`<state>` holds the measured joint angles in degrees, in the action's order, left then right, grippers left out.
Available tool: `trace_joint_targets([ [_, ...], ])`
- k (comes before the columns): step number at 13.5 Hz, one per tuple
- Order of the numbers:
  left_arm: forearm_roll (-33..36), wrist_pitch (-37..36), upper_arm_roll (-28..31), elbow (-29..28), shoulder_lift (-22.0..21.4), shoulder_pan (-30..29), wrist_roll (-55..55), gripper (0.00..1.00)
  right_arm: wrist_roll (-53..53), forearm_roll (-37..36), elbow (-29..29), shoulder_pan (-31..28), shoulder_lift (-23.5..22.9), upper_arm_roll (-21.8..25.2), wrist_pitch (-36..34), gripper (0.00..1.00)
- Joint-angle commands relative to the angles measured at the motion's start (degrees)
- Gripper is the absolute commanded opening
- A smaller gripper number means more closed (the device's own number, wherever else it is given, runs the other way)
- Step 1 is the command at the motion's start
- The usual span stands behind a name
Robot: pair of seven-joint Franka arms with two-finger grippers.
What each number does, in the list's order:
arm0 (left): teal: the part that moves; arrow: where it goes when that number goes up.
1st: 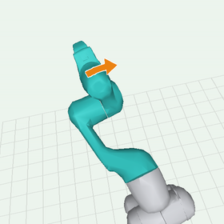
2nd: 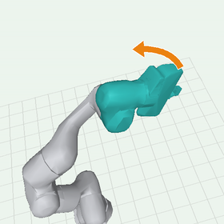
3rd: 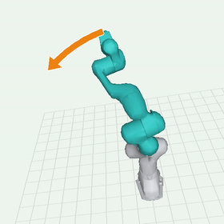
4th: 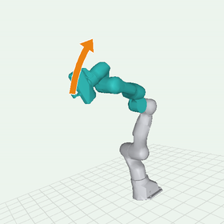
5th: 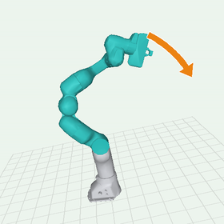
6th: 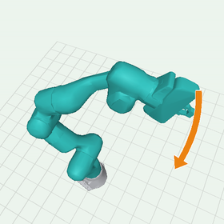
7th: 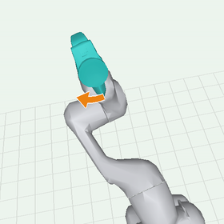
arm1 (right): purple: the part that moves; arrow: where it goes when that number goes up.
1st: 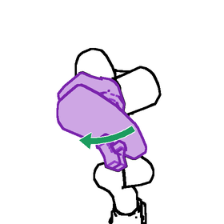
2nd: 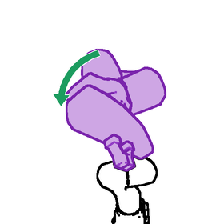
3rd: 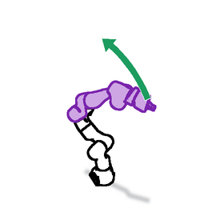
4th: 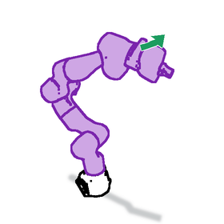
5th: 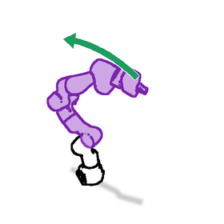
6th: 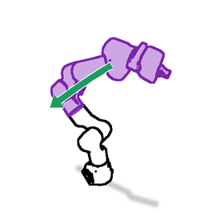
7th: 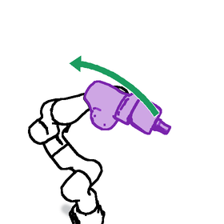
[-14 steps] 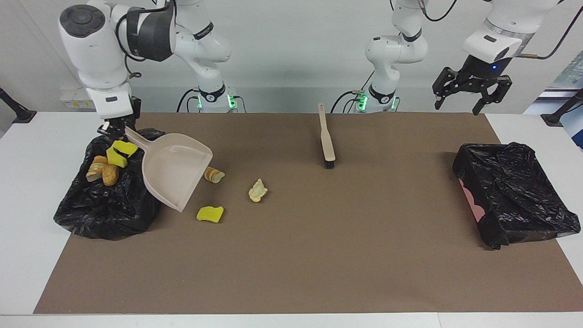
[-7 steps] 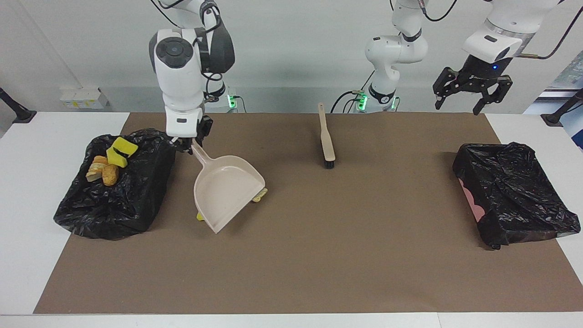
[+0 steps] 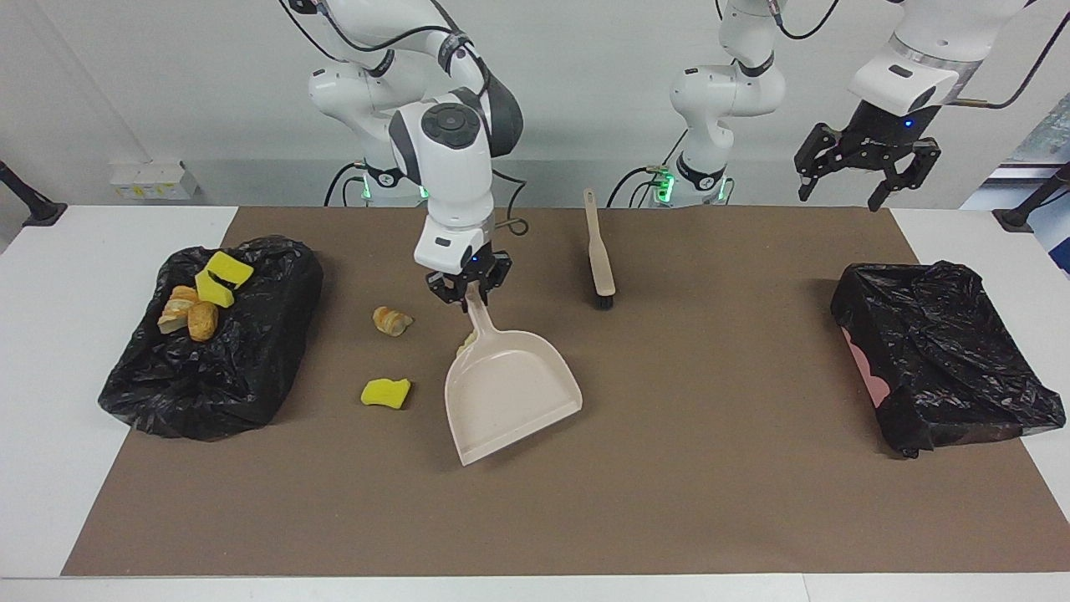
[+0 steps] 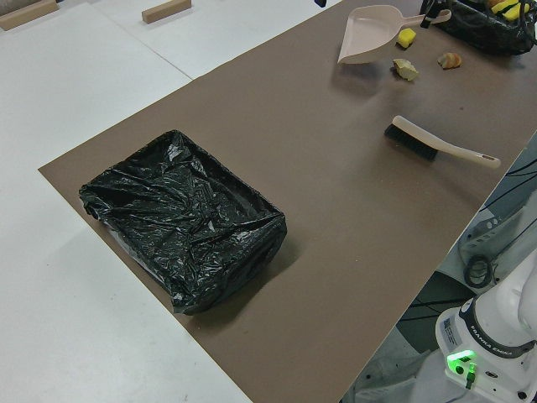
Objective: Sweep and dump trash in bin
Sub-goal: 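Bring the empty dustpan back to the table center with the right gripper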
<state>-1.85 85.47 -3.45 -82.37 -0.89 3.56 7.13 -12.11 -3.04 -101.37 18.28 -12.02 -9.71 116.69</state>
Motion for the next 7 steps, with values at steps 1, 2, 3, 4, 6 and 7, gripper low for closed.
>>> trace_joint_targets([
  [1,0.8,-1.0,-0.3,0.1,-0.4,-0.5,0.4,1.00,-12.2,4.9,4.7,3.2,-4.8,0.3,3.6,0.00],
  [2,0.8,-1.0,-0.3,0.1,-0.4,-0.5,0.5,1.00,-15.5,6.7,4.9,4.7,-6.2,0.3,5.6,0.00],
  [3,0.9,-1.0,-0.3,0.1,-0.4,-0.5,0.4,1.00,-18.4,6.9,5.6,6.6,-7.6,0.4,6.6,0.00],
  [4,0.8,-1.0,-0.3,0.1,-0.5,-0.5,0.4,1.00,-21.3,6.7,7.7,8.8,-10.3,0.4,6.9,0.00],
  [6,0.8,-1.0,-0.3,0.1,-0.5,-0.5,0.4,1.00,-29.2,5.5,14.1,12.4,-17.1,0.7,9.3,0.00],
  [7,0.8,-1.0,-0.3,0.1,-0.5,-0.5,0.4,1.00,-30.9,3.4,15.7,13.1,-19.1,0.8,9.9,0.00],
])
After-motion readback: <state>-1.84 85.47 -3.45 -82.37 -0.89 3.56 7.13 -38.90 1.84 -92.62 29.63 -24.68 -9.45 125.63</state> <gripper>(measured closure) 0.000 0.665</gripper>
